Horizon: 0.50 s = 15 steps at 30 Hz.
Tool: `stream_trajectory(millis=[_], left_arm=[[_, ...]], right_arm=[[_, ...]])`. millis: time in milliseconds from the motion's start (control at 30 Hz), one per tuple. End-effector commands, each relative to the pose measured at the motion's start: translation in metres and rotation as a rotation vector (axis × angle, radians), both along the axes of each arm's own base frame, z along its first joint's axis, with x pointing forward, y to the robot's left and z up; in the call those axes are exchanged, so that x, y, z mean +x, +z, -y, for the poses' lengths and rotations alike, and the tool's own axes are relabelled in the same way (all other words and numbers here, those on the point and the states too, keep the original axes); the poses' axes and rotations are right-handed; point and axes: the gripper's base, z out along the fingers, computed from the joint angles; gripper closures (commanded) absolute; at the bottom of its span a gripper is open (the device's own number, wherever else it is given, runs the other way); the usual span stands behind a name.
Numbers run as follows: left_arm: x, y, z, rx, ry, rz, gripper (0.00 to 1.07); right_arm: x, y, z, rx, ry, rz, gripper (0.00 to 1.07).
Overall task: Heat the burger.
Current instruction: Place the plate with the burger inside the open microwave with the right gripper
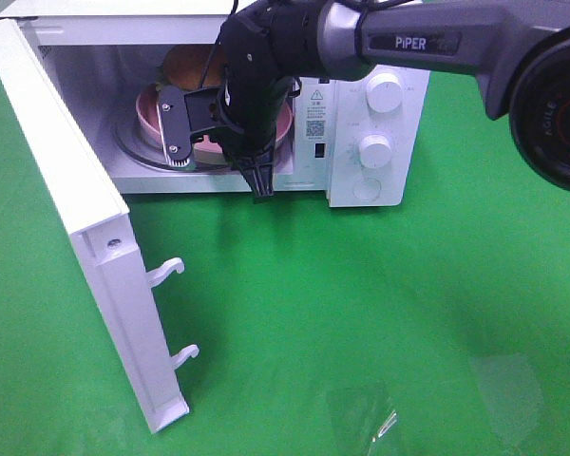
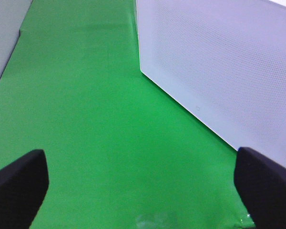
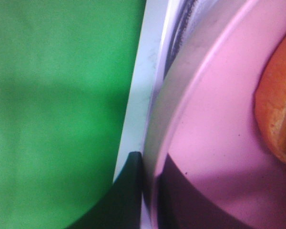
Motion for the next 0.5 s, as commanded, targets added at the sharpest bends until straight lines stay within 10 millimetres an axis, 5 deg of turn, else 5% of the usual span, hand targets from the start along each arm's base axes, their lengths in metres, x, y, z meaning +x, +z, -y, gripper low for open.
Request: stream_trajectory(millis=[33,500], left_arm=[[-0.0025,0.0,0.0,-0.005,-0.004,0.034,0.09],[-0.0025,0.0,0.0,-0.005,-0.004,0.034,0.09]], right_arm=[[0.0013,0.0081,-0.0081,0.032,0.022,0.06,1.07],[-0.0044,0.0075,-0.0165,0.031,0.05,0.067,1.06]])
